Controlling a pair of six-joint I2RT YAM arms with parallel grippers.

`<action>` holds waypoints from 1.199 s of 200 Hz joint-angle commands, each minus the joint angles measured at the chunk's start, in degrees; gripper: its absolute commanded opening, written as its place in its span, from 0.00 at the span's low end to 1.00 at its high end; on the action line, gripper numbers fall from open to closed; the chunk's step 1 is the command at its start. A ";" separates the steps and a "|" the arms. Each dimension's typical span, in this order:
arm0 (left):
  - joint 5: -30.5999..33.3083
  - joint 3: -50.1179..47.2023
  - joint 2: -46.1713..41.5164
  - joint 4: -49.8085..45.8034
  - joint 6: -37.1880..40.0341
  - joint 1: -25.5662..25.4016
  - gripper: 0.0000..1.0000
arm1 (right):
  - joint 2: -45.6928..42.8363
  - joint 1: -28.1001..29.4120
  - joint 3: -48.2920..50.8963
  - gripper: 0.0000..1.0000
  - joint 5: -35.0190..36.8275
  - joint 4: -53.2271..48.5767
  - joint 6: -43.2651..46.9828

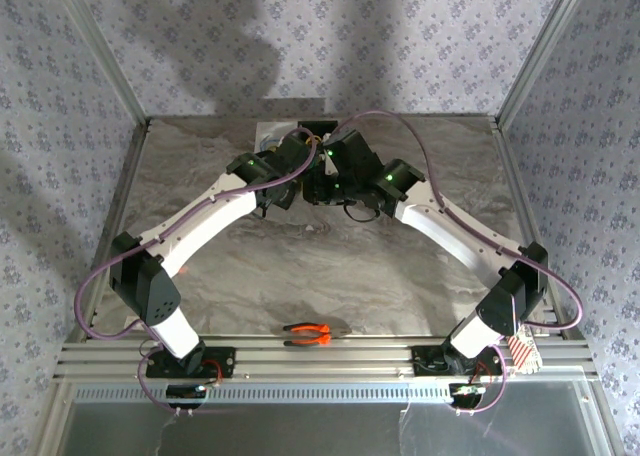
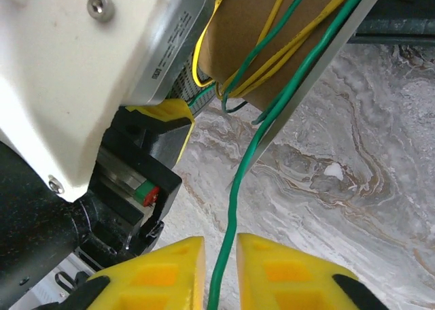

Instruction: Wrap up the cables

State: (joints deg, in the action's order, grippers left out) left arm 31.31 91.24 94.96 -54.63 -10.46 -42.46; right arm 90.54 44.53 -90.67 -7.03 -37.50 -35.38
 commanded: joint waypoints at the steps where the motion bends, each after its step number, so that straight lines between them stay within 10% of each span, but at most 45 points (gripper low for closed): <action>1: 0.56 3.51 -0.30 3.22 0.18 -0.22 0.00 | -0.96 0.20 -1.70 0.00 1.99 -0.64 -0.13; 104: 0.12 6.67 1.24 4.18 -5.09 2.68 0.00 | -6.63 5.78 3.65 0.00 -3.56 6.89 6.56; 240: -29.94 9.68 -6.47 18.91 -17.54 14.31 0.00 | -8.67 19.27 34.28 0.00 -4.00 37.86 4.79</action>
State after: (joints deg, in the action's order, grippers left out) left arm 7.35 100.33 95.02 -55.31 -21.06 -31.92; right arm 82.76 61.60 -61.93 -4.23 -4.93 -30.63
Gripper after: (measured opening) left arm 0.076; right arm 0.056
